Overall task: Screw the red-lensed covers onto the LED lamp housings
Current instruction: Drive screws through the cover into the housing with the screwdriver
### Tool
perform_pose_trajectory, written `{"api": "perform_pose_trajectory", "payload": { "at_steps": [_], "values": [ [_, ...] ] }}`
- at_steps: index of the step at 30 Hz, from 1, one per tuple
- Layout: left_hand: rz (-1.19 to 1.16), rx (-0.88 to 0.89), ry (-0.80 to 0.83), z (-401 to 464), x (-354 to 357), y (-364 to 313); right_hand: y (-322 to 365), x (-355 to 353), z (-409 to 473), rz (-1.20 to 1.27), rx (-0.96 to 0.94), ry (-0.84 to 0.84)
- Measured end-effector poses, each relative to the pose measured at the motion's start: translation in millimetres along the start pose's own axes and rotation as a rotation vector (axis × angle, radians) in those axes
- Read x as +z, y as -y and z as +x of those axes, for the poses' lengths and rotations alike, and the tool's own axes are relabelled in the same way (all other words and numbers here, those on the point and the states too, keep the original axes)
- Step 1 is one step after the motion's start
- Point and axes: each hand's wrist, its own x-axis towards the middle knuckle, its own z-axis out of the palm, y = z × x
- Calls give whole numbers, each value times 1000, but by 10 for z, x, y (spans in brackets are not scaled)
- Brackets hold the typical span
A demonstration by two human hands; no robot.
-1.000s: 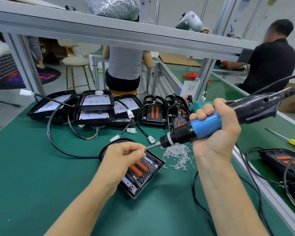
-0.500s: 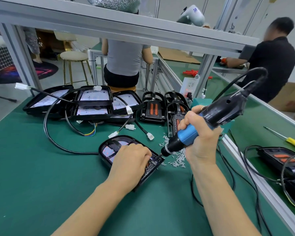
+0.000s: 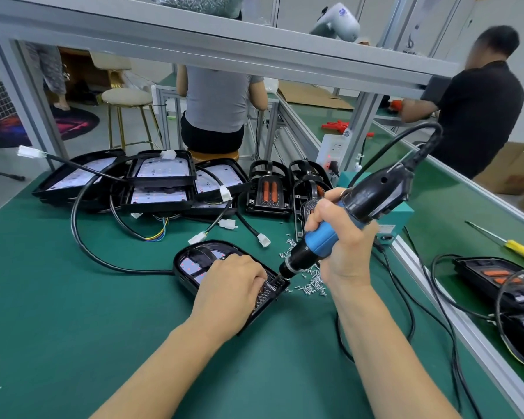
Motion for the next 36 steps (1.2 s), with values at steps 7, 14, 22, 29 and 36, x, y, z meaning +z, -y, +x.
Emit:
{"api": "perform_pose_trajectory", "payload": {
  "at_steps": [7, 14, 22, 29, 36],
  "values": [
    [1, -27, 25, 42, -5, -16, -10, -37, 22, 20, 19, 32],
    [-6, -52, 36, 42, -32, -36, 50, -89, -37, 106, 51, -29],
    [-196, -63, -76, -34, -99, -33, 321, -276, 41, 240, -72, -233],
    [107, -16, 64, 551, -34, -194, 413, -379, 35, 248, -87, -287],
    [412, -102, 310, 1003, 228, -246, 431, -429, -5, 239, -95, -289]
  ]
}}
